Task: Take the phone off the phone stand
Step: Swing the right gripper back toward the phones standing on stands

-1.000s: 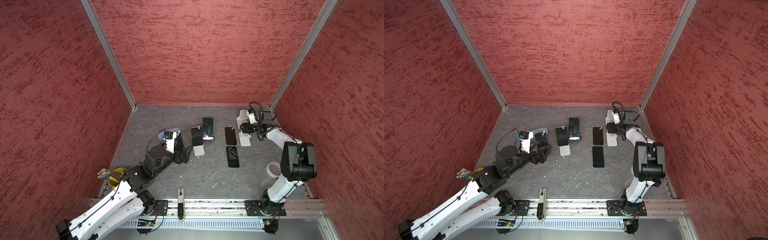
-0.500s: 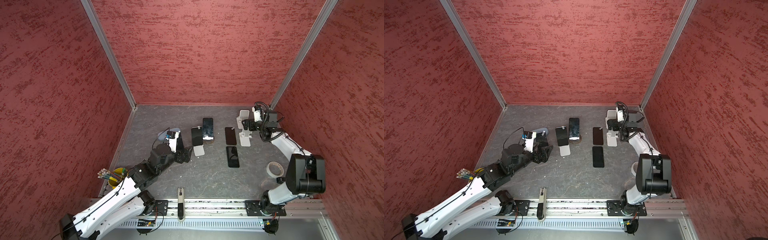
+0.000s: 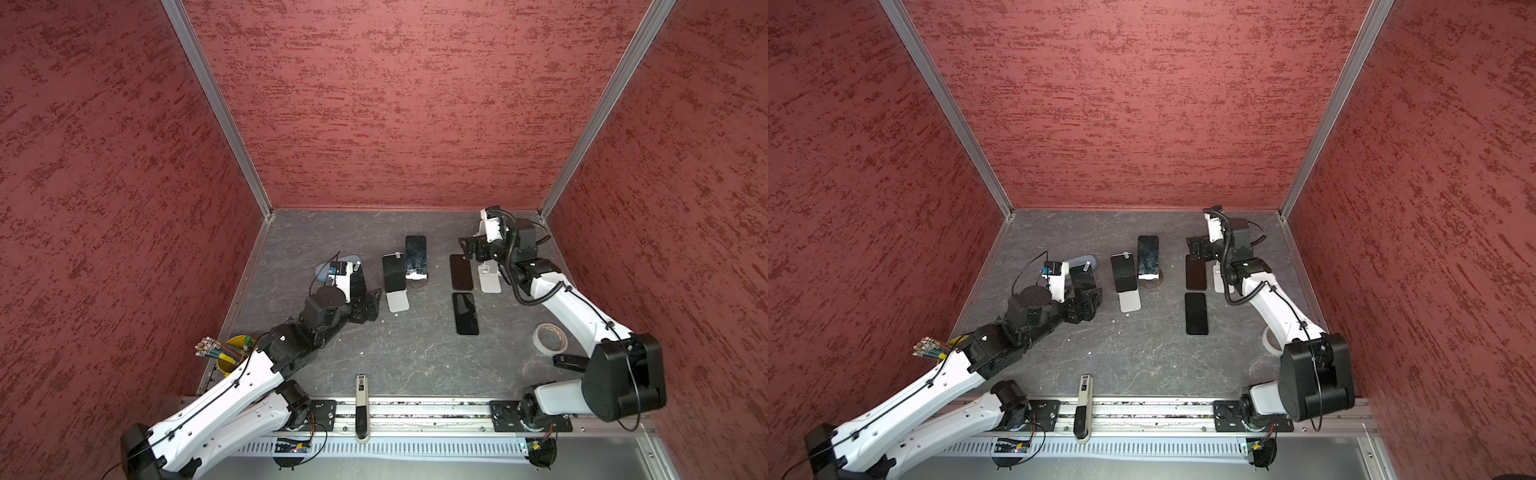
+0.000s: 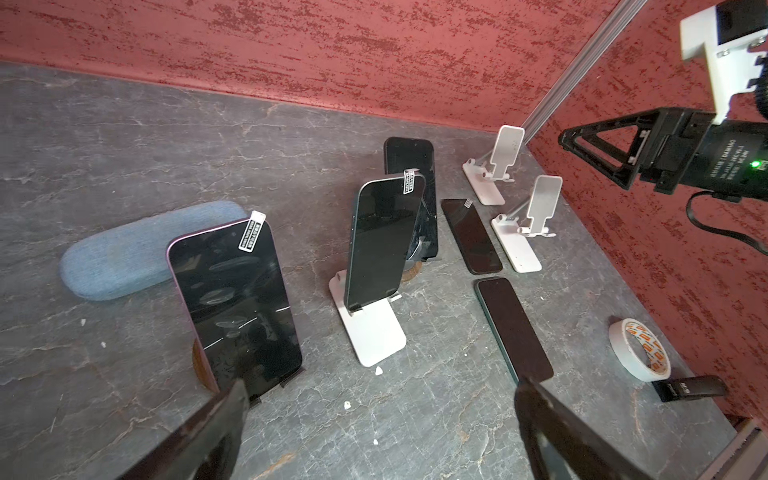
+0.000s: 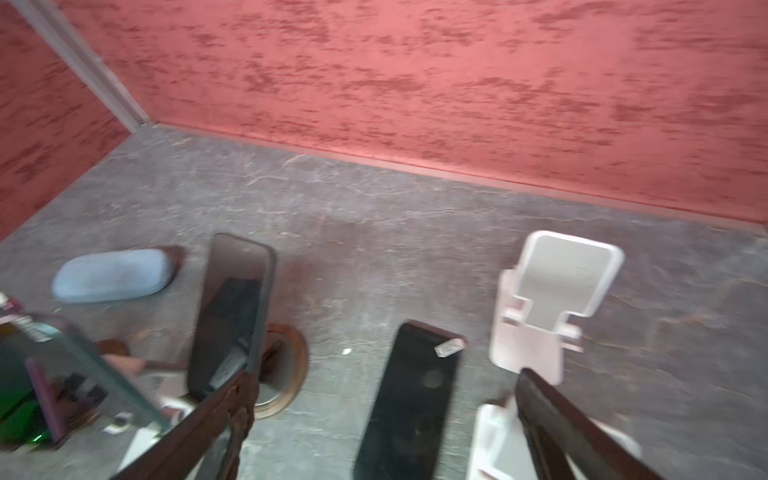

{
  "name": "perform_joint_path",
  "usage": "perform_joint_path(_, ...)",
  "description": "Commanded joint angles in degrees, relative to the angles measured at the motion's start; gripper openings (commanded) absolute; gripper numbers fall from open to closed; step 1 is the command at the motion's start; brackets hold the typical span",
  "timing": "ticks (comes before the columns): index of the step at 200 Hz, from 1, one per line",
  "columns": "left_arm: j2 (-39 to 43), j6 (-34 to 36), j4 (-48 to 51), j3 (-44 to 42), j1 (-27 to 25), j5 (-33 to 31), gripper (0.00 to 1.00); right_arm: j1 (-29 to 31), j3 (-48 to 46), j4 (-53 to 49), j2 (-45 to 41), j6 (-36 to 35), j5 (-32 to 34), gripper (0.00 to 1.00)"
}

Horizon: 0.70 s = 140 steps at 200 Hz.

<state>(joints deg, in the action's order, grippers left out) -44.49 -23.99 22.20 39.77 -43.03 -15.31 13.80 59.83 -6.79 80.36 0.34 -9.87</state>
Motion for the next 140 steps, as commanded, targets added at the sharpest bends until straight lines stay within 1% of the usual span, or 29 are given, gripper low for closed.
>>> perform_joint_path(1, 0.0, -1.5, 2.5, 1.7, 0.2, -3.4, 0.99, 3.5, 0.7, -0.8, -0.7, 3.6, 3.1, 0.99)
perform_joint_path(38, -0.5, -1.9, 4.8, 2.3, 0.3, -5.1, 0.99, 7.5, -0.3, 0.2, -0.7, 7.8, 4.8, 0.99)
perform_joint_path(64, -1.4, -2.1, 5.2, 2.5, 0.3, -5.6, 0.99, 9.0, 0.0, -0.9, 0.3, 9.0, 6.8, 0.99)
perform_joint_path(105, -3.3, -3.3, 1.6, 1.6, 0.2, -4.9, 0.99, 10.3, 1.6, -5.4, 2.6, 11.1, 10.8, 0.99)
perform_joint_path(109, -3.7, -3.5, 1.2, 1.5, 0.2, -4.8, 0.99, 10.3, 1.8, -6.0, 4.1, 11.4, 11.2, 0.99)
perform_joint_path(122, -4.9, -3.7, 0.3, 1.6, 0.1, -4.8, 0.99, 10.3, 2.1, -7.4, 5.1, 12.0, 12.2, 0.99)
perform_joint_path(140, -7.1, -3.5, -1.1, 2.1, -0.4, -4.4, 0.99, 10.4, 1.3, -7.3, 5.3, 12.7, 12.0, 0.99)
